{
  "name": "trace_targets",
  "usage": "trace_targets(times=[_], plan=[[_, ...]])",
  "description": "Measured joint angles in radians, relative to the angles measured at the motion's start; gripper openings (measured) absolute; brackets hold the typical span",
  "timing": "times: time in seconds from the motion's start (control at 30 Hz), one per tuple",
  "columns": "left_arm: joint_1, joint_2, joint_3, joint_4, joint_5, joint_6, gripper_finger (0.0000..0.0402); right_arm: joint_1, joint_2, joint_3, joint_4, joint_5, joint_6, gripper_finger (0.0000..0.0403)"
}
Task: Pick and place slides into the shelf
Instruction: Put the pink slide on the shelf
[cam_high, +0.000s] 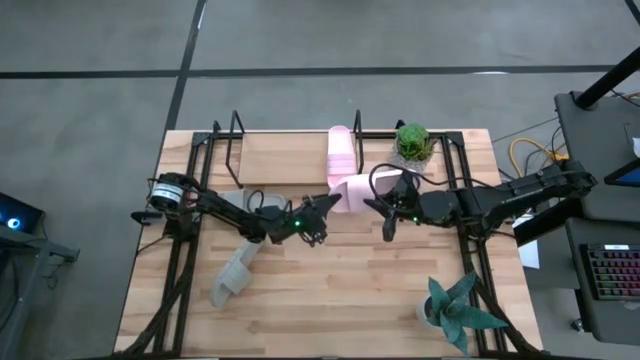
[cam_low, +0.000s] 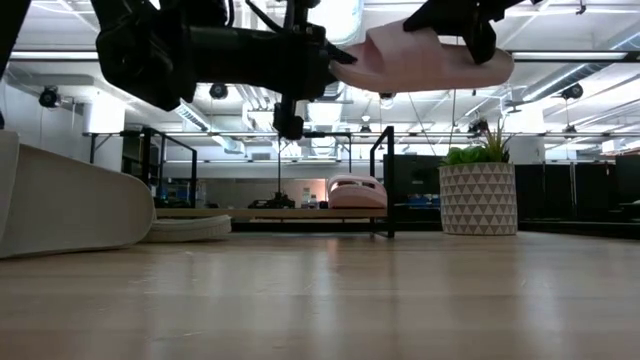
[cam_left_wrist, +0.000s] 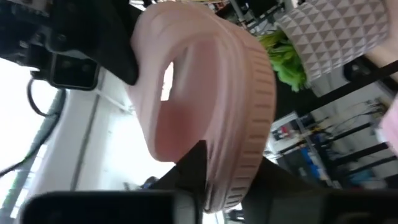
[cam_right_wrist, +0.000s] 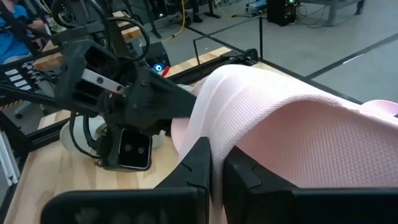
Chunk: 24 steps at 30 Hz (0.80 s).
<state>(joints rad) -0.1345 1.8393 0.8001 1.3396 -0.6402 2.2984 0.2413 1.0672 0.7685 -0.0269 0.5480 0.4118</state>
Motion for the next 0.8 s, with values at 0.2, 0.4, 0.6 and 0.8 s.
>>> trace_targets(times=[0.2, 0.4, 0.6, 0.8], plan=[[-0.001, 0.0, 0.004, 0.001, -0.021, -0.104, 0.0017, 0.0, 0.0, 0.008, 0.003, 0.003, -0.027, 0.0015], [-0.003, 0.0, 0.006, 0.014, -0.077, -0.172, 0.0016, 0.0, 0.0, 0.018, 0.005, 0.009, -0.095, 0.0043], [0.0, -0.008, -0.002, 0.068, -0.191, -0.231, 0.0016, 0.0, 0.0, 0.072, -0.102, 0.125, -0.148, 0.0085], [0.002, -0.052, -0.003, 0.071, -0.314, -0.318, 0.0016, 0.0, 0.0, 0.176, -0.223, 0.168, -0.207, 0.0124]])
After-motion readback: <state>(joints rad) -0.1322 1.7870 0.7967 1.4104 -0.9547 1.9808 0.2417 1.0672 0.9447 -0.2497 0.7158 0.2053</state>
